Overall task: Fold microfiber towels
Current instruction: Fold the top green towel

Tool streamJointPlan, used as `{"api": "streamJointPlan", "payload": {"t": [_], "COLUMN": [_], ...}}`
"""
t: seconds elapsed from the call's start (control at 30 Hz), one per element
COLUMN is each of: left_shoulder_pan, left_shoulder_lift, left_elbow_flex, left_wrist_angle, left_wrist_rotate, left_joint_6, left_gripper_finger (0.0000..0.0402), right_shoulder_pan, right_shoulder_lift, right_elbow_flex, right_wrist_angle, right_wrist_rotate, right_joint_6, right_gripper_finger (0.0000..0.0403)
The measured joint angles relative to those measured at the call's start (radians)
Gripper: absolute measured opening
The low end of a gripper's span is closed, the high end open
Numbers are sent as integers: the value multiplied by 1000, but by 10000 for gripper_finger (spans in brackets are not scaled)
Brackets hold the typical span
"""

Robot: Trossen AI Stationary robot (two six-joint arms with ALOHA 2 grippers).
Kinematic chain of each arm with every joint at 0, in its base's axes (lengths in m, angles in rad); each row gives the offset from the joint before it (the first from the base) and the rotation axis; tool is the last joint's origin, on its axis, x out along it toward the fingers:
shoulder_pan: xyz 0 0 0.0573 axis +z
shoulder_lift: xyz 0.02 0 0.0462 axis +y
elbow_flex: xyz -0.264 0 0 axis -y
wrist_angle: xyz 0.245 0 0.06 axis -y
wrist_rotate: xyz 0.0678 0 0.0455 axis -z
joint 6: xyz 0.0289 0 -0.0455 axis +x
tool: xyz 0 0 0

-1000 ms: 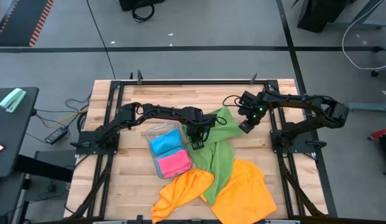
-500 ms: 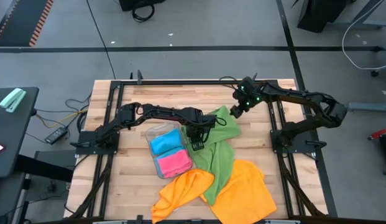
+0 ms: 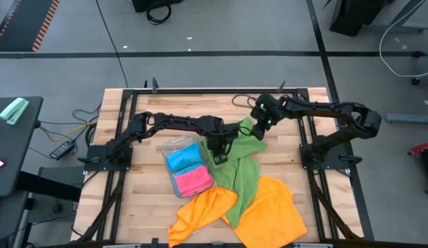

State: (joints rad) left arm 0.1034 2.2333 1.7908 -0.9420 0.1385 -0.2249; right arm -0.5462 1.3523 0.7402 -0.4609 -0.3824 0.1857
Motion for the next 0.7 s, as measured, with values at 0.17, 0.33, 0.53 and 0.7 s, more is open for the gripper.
{"api": "streamJointPlan", "payload": {"t": [0.17, 0.33, 0.53, 0.7], "left_shoulder_pan": [2, 18, 62, 99], "left_shoulder_lift": [-4, -5, -5, -7], "left_elbow_flex": [0, 1, 1, -16], "left_wrist_angle": [-8, -39, -89, -88], "left_wrist_rotate": [-1, 0, -124, -99], "left_joint_6": [5, 1, -7, 28], "left_gripper_finger": [81, 85, 116, 145], "right_shoulder_pan": [64, 81, 84, 84], "right_shoulder_lift": [41, 117, 168, 195], "right_elbow_flex": [-26, -35, -35, -30], "right_wrist_angle": [24, 24, 34, 30], "right_wrist_rotate": [99, 157, 162, 164], "right_joint_6": [-13, -40, -18, -1], "right_gripper_finger": [163, 158, 156, 156]}}
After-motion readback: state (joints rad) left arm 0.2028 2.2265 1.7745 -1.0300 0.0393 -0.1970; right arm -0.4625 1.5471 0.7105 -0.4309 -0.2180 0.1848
